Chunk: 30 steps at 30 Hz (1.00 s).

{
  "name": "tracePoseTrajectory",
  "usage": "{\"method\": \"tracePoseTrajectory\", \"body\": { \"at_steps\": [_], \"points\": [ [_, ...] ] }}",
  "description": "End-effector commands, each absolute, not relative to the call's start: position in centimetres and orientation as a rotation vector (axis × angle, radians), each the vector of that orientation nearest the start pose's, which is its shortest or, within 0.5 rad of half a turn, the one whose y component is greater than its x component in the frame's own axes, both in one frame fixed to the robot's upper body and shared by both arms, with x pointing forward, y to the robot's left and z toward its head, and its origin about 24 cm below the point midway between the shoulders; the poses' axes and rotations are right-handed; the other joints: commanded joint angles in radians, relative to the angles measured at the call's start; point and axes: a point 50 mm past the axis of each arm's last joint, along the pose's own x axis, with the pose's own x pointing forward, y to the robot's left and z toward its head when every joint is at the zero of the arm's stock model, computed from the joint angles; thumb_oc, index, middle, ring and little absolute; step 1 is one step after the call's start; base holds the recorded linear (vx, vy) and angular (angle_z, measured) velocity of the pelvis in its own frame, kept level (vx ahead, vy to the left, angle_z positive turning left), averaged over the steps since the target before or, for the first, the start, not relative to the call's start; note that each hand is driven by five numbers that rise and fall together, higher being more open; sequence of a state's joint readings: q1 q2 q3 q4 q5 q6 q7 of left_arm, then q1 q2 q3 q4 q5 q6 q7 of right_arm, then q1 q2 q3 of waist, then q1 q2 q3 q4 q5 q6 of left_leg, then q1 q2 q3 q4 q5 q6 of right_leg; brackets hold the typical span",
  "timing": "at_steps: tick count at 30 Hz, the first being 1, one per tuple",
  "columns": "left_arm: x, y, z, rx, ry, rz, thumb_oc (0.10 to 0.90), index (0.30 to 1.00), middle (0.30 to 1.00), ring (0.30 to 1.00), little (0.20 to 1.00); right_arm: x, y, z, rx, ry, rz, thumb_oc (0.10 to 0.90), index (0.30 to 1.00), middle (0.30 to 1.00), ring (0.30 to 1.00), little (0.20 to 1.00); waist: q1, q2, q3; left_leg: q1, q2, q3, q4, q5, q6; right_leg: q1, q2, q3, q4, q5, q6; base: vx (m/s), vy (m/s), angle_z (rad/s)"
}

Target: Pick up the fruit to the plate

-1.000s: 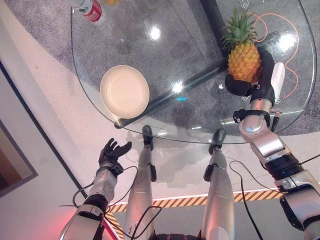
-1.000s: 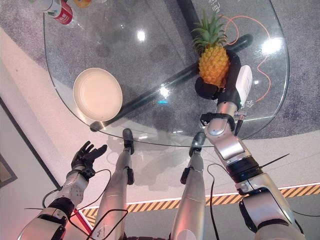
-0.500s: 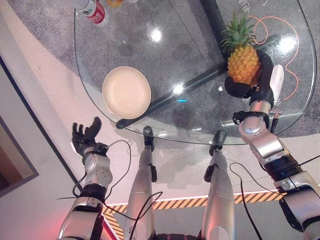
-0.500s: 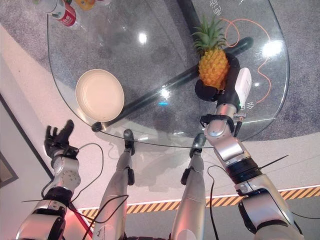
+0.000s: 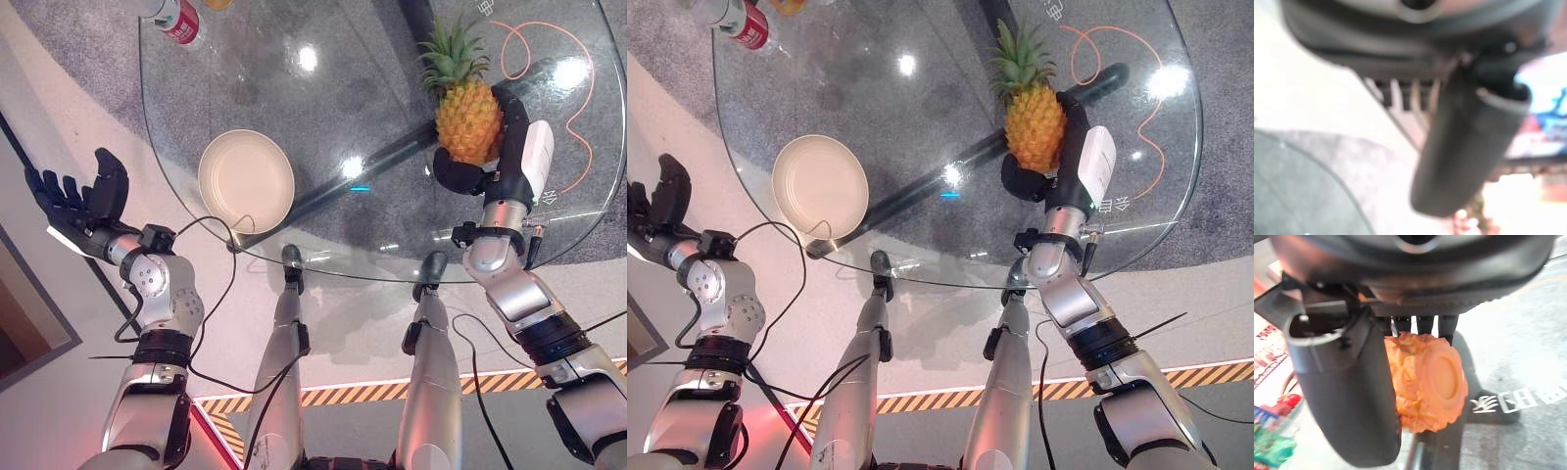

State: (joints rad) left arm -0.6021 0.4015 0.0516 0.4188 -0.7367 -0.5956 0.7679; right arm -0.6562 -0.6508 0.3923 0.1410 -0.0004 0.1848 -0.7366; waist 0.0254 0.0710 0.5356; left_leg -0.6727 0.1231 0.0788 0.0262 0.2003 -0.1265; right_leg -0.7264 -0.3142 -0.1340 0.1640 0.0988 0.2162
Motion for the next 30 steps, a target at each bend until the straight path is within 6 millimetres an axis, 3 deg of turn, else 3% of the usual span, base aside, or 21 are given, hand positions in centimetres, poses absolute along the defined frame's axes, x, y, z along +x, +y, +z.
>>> {"method": "tracePoseTrajectory", "body": {
  "at_steps": [1, 14, 30],
  "points": [
    [31.2, 26.9, 23.1, -0.609, -0.911, 0.665, 0.800, 0.900, 0.900, 0.900, 0.900, 31.6, -16.7, 26.5, -0.597, -0.900, -0.455, 0.100, 0.300, 0.300, 0.300, 0.200, 0.004, -0.007, -0.016, 0.025, 0.022, -0.007, -0.002, -0.030, -0.014, -0.010, 0.009, -0.049, 0.013, 0.052, -0.007, -0.01, -0.032, 0.00],
    [32.1, 21.1, 24.6, -0.614, -0.852, 0.160, 0.800, 0.900, 0.900, 0.900, 0.900, 29.9, -13.8, 28.8, -0.662, -1.071, -0.307, 0.100, 0.300, 0.300, 0.300, 0.200, 0.007, -0.015, -0.016, 0.028, 0.018, -0.008, -0.015, -0.028, -0.010, 0.009, 0.007, -0.057, -0.017, 0.068, 0.005, 0.00, -0.009, 0.00],
    [33.3, 15.5, 24.1, -0.845, -0.661, -0.371, 0.800, 0.900, 0.900, 0.900, 0.900, 28.3, -9.8, 30.5, -0.766, -1.203, -0.029, 0.100, 0.300, 0.300, 0.300, 0.200, 0.000, -0.007, -0.016, 0.034, 0.014, 0.000, -0.018, -0.025, -0.010, 0.025, -0.003, -0.061, -0.039, 0.082, 0.017, 0.00, 0.000, 0.00]
  ]
}}
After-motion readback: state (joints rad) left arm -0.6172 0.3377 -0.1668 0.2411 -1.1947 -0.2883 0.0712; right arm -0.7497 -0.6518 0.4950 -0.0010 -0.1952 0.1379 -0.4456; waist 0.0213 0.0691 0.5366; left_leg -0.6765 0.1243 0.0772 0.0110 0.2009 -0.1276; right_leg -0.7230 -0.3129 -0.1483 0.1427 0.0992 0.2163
